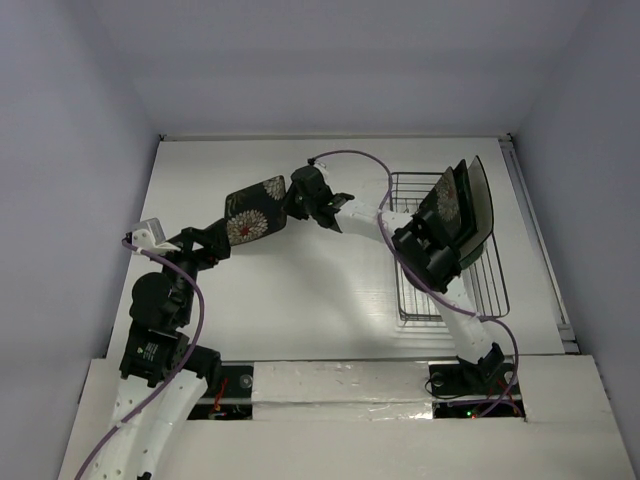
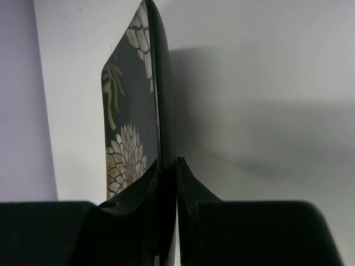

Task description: Unload the plates from the dish rack

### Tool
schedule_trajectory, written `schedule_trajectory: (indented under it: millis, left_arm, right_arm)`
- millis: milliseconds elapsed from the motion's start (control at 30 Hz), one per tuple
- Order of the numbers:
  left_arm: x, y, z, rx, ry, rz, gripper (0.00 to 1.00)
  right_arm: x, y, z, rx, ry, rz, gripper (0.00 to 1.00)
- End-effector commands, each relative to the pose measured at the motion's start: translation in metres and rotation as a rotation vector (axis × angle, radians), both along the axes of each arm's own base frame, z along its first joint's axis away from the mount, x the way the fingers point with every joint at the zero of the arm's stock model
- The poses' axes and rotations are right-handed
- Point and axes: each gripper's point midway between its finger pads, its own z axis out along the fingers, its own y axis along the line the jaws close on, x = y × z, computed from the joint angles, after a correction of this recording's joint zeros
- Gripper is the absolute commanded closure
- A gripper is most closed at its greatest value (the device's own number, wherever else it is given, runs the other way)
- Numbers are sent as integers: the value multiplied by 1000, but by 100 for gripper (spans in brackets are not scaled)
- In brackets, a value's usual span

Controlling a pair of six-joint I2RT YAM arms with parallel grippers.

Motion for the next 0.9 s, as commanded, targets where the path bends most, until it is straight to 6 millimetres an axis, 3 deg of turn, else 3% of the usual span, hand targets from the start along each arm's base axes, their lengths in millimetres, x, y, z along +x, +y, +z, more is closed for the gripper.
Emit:
schedule_trajectory:
  millis: [0,33,200,233,267,333,400,600,733,800,867]
  left_arm:
    - [1,-4,6,-6,-27,-15,24]
    - [1,-4,7,-7,-27,-15,24]
    - [2,-4,5,-3,-20,-15,24]
    - [1,-4,6,-3,-24,-15,24]
    - [1,-4,6,-3,-24,-15,24]
    - [1,-4,6,-5,-24,-15,24]
    - [1,-4,6,-5,-24,-15,24]
    - [1,-4,6,-3,-24,-15,24]
    - [0,-4,7,-6,-28,-15,24]
    - [0,-4,7,-5,-29,-15,24]
    - [0,-4,7,-5,-30,-15,24]
  right_arm:
    - [8,33,86,297,-126,1,82]
    - [7,32,81,289,-119,4,71]
    - [-4,34,58,247,-79,60,47]
    - [-6,32,54,235,-67,63,36]
    - [-8,30,47,217,-58,65,31]
    - [-11,27,47,201,-63,73,16]
    - [-13,21,43,159,-55,67,7]
    - [-20,12,37,80,-40,89,1]
    - [-25,-4,25,-38,-18,85,0]
    - [-26,-4,33,-82,-48,133,0]
    - [-25,-19,32,-152,-37,133,0]
